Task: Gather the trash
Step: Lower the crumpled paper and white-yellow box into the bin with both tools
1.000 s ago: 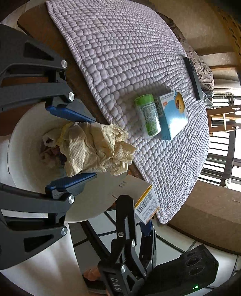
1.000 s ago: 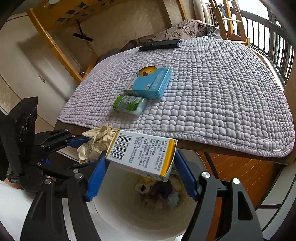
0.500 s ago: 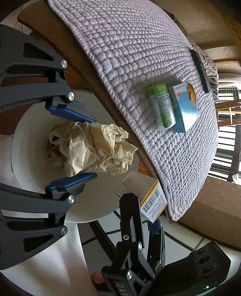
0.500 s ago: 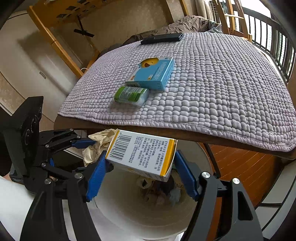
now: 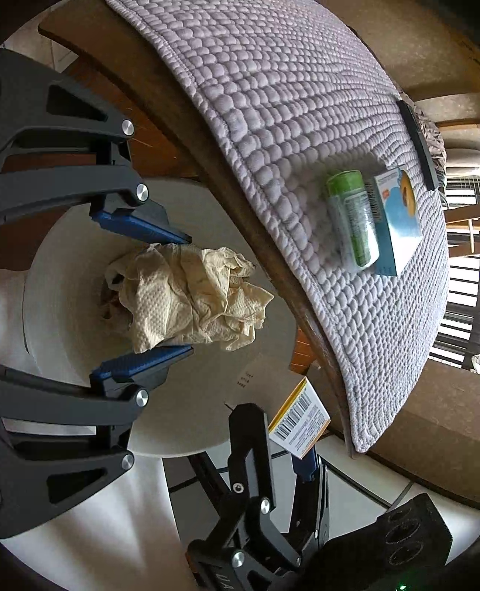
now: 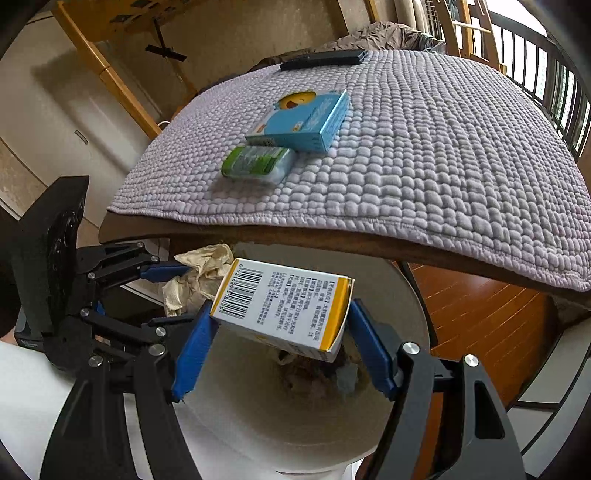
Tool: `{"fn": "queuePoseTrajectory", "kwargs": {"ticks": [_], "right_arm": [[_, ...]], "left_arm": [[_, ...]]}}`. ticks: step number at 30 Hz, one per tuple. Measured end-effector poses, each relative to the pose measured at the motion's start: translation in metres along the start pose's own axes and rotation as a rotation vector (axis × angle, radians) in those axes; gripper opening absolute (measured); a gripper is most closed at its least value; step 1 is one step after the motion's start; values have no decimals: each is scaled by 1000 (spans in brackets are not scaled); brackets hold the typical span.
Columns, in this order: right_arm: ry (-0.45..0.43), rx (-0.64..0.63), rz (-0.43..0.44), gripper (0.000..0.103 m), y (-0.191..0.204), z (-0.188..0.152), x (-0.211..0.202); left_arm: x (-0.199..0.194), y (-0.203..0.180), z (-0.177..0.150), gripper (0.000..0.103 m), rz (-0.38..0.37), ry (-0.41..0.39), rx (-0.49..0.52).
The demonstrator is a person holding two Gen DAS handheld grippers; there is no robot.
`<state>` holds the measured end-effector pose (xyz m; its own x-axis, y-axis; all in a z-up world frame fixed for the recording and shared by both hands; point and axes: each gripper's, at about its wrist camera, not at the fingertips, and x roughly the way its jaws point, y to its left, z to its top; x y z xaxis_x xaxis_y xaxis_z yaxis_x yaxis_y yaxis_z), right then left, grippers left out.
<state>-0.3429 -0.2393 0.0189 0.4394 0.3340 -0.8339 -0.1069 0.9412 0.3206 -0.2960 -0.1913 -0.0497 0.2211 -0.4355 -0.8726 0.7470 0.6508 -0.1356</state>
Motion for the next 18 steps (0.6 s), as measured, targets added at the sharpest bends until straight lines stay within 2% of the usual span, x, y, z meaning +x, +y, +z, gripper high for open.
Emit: {"fn": "queuePoseTrajectory", "kwargs": {"ticks": [18], "right_arm": [[66,7,-36,71,-7,-18,29]], "left_arm": [[37,-1,-4,54,34,70,9]]}}
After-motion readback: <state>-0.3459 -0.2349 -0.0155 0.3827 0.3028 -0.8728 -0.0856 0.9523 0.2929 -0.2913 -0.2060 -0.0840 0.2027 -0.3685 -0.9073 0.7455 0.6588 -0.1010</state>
